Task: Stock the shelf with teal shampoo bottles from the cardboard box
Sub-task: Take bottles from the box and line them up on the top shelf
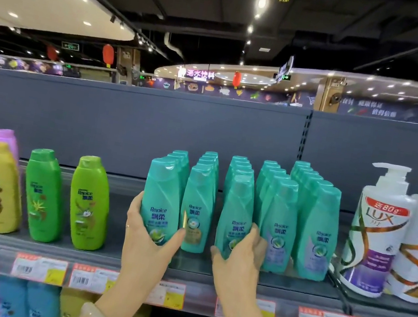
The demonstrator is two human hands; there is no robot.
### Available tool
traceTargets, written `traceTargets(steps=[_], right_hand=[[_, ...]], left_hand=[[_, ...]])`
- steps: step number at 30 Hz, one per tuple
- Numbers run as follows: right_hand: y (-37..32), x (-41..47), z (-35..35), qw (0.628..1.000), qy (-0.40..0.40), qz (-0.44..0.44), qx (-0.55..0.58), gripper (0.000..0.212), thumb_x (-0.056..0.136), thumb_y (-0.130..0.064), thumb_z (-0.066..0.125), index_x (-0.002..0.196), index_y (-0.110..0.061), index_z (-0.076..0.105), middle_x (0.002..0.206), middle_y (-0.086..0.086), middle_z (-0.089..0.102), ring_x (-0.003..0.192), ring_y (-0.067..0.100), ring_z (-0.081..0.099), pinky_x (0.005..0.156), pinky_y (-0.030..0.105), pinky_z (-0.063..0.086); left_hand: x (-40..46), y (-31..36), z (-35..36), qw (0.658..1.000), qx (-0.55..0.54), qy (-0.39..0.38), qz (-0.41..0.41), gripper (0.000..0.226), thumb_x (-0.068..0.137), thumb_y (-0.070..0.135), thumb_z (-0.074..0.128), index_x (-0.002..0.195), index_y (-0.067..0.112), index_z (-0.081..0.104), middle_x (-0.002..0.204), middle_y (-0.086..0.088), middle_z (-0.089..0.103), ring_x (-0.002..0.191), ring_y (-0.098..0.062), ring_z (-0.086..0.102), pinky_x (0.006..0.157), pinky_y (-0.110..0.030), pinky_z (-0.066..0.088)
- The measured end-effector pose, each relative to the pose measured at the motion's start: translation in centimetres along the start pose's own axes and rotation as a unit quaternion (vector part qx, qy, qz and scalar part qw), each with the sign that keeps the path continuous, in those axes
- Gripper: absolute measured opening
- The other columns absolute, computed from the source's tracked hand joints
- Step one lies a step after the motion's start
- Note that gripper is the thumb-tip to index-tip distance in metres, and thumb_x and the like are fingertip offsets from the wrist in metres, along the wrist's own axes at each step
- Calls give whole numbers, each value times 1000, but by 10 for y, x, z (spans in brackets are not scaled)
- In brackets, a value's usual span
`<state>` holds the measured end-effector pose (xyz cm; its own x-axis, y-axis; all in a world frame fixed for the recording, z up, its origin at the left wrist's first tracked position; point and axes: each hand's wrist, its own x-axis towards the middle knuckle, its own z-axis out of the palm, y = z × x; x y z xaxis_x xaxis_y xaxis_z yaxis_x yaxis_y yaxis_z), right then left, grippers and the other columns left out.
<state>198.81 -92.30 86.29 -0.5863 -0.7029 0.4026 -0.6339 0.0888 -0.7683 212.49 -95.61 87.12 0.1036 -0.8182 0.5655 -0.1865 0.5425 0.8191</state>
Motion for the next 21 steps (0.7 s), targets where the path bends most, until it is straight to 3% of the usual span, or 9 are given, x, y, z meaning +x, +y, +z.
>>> traceTargets(steps=[6,10,15,21], right_hand=[[-6,-1,-2,1000,14,14,-24,85,85,-25,67,145,-7,9,138,12,26,134,26,29,108,29,31],[-5,-2,-3,1000,3,22,-4,89,85,-25,67,147,-9,6,142,12,23,136,27,27,110,33,30],[-2,-3,-1,1000,10,10,-14,83,87,-23,64,146,-9,8,140,12,24,133,26,32,110,32,34],[-1,-2,2,999,17,-5,-28,84,87,-25,64,146,-9,8,140,10,22,132,24,31,107,30,34]], left_hand=[[8,-3,2,1000,0,-24,-11,88,69,14,80,133,34,23,121,7,43,103,-9,51,67,-10,40],[20,-8,5,998,5,-27,-61,79,70,12,80,127,18,25,113,1,43,97,-14,52,62,-10,39],[26,-16,8,997,41,-23,-66,78,68,13,81,124,13,27,117,-2,37,102,-16,47,82,-25,43],[22,-13,9,997,58,-29,-47,78,69,12,80,126,10,27,115,2,31,103,-12,42,87,-24,41]])
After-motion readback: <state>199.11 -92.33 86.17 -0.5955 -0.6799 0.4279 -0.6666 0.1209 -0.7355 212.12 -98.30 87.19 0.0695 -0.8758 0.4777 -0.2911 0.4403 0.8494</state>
